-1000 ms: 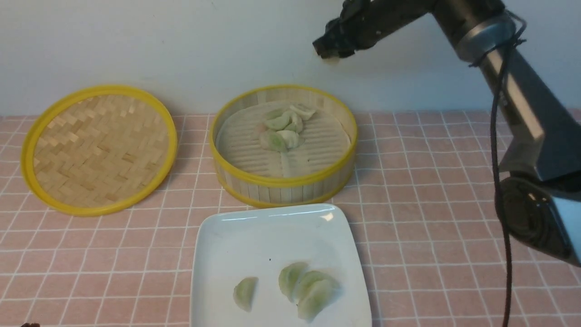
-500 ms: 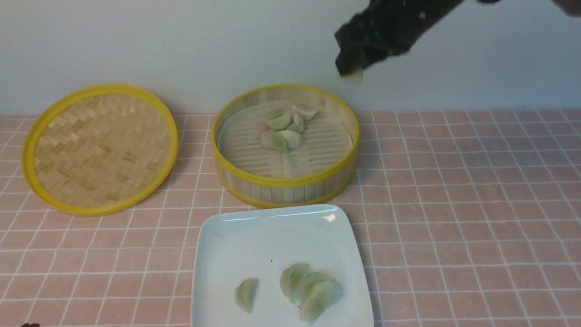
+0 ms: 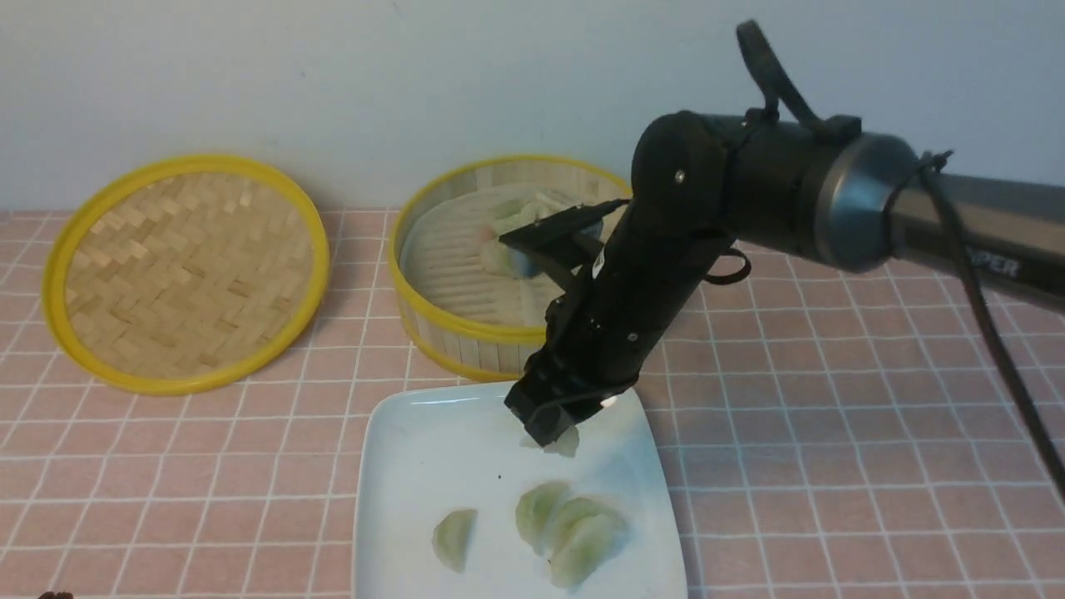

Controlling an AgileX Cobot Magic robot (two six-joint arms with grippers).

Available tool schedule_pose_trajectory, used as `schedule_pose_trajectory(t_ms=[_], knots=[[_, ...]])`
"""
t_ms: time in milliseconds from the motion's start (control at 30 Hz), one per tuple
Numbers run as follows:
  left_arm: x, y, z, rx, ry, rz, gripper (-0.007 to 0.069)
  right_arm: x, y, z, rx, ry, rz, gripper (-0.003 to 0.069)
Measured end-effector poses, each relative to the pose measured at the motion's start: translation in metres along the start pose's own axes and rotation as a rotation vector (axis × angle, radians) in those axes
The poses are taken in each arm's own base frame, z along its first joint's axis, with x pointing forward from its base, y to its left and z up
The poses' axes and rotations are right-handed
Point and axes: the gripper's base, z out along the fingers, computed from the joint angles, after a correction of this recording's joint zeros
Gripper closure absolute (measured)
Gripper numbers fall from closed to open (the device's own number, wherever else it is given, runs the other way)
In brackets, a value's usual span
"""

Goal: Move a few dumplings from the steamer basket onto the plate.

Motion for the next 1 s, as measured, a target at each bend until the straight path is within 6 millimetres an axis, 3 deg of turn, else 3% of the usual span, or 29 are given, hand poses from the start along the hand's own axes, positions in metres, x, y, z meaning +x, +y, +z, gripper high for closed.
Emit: schedule_pose_trajectory(t_ms=[67,200,300,367,433,567,600,633,667,700,733,767,867,933,967,1000], knots=[[0.0,0.0,0.0,0.0,0.0,0.0,0.0631,0.0,-0.002,0.001,0.012,-0.004,0.003,0.0389],[0.0,0.0,0.0,0.0,0.0,0.0,0.0631,-0.001,-0.001,-0.004,0.03,-0.013,0.049,0.016],[0.0,0.0,0.0,0.0,0.0,0.0,0.0631,0.001,0.002,-0.022,0.051,-0.002,0.05,0.0085],[0.0,0.0,0.0,0.0,0.0,0.0,0.0631,0.003,0.006,-0.043,0.079,0.0,0.051,0.0099],[0.0,0.0,0.0,0.0,0.0,0.0,0.0631,0.006,0.011,-0.073,0.134,-0.041,0.051,0.0172],[0.0,0.0,0.0,0.0,0.0,0.0,0.0631,0.029,0.034,-0.168,0.241,-0.248,0.078,0.0426],[0.0,0.0,0.0,0.0,0.0,0.0,0.0631,0.031,0.035,-0.173,0.249,-0.257,0.079,0.044],[0.0,0.0,0.0,0.0,0.0,0.0,0.0631,0.055,0.05,-0.218,0.273,-0.369,0.086,0.0575],[0.0,0.0,0.0,0.0,0.0,0.0,0.0631,0.069,0.056,-0.235,0.281,-0.413,0.09,0.0601],[0.0,0.0,0.0,0.0,0.0,0.0,0.0631,0.072,0.057,-0.239,0.283,-0.424,0.09,0.0615],[0.0,0.0,0.0,0.0,0.0,0.0,0.0631,0.108,0.069,-0.269,0.292,-0.501,0.101,0.0652],[0.0,0.0,0.0,0.0,0.0,0.0,0.0631,0.13,0.075,-0.281,0.296,-0.539,0.109,0.066],[0.0,0.0,0.0,0.0,0.0,0.0,0.0631,0.193,0.088,-0.304,0.294,-0.72,0.125,0.067],[0.0,0.0,0.0,0.0,0.0,0.0,0.0631,0.235,0.093,-0.308,0.289,-0.909,0.121,0.0671],[0.0,0.0,0.0,0.0,0.0,0.0,0.0631,0.239,0.092,-0.303,0.289,-0.914,0.123,0.0671],[0.0,0.0,0.0,0.0,0.0,0.0,0.0631,0.256,0.093,-0.302,0.295,-0.993,0.109,0.0672]])
